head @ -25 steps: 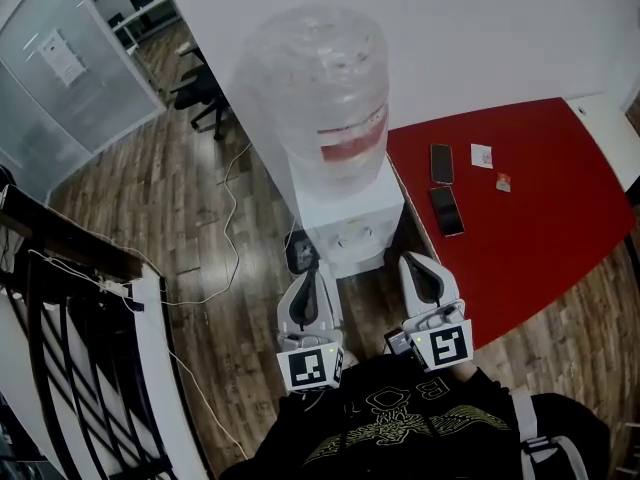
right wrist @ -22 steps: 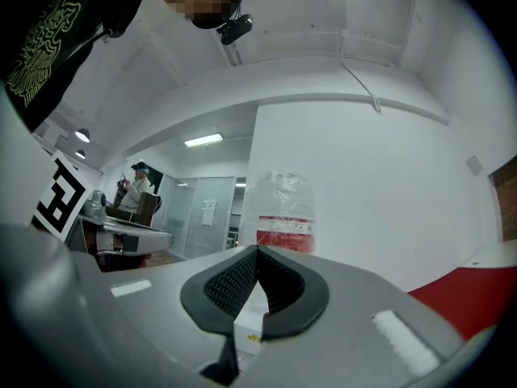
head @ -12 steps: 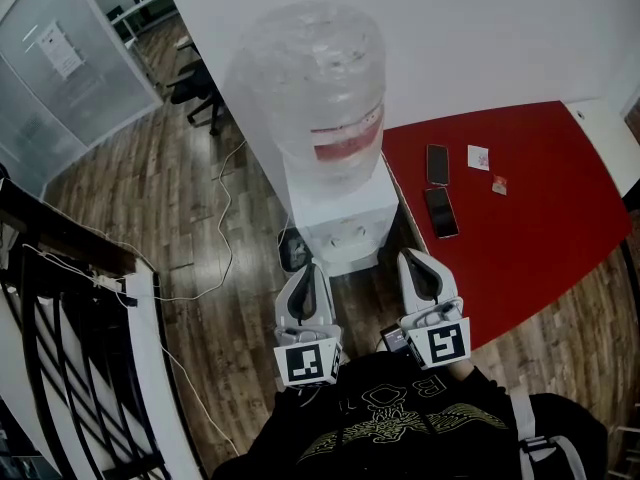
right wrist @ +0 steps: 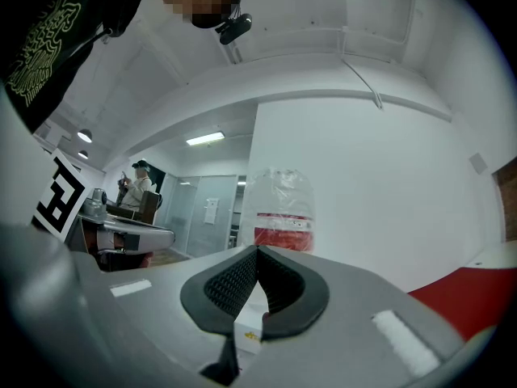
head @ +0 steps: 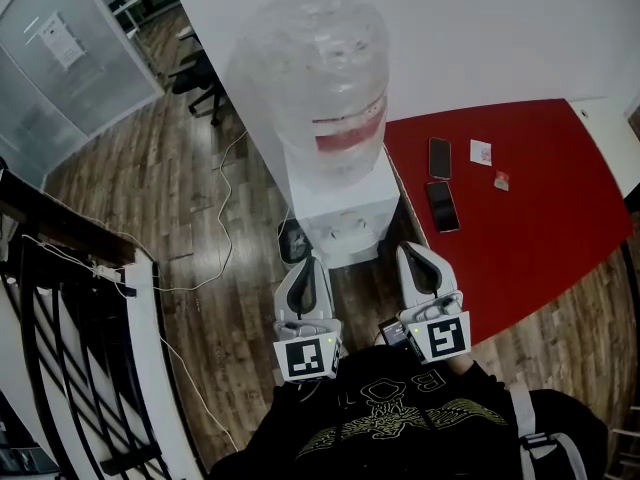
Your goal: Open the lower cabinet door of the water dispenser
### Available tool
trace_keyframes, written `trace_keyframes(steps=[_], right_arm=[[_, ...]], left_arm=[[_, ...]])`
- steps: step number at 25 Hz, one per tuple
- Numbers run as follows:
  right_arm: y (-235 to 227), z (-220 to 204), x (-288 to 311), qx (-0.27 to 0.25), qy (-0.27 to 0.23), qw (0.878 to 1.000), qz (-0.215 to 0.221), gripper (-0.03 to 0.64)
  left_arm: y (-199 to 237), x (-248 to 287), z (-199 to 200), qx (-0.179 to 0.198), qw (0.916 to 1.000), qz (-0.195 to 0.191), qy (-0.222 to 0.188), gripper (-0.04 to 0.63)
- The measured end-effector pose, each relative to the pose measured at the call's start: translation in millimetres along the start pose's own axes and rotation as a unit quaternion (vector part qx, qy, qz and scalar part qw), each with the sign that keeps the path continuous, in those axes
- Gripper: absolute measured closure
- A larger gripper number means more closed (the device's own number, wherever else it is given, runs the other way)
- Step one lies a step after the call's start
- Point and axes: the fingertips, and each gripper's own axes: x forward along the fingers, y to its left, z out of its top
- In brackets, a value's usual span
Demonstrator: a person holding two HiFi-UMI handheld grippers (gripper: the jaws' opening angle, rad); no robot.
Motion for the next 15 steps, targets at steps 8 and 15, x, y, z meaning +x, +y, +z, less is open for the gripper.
trace_keyframes(steps=[8,15], right_arm=[[2.1,-2.5,-2.8,-0.011,-0.004,1.0,0.004,0.618],[2.2,-1.8,-1.8,-0.012,-0.001,1.0,-0.001,0.618]], left_arm=[[1.4,-5.2,-1.2,0.002,1.0,0.004,0.002,0.589],[2.8,-5.5,2.2,0.001,1.0,0.005,-0.004,0.589]])
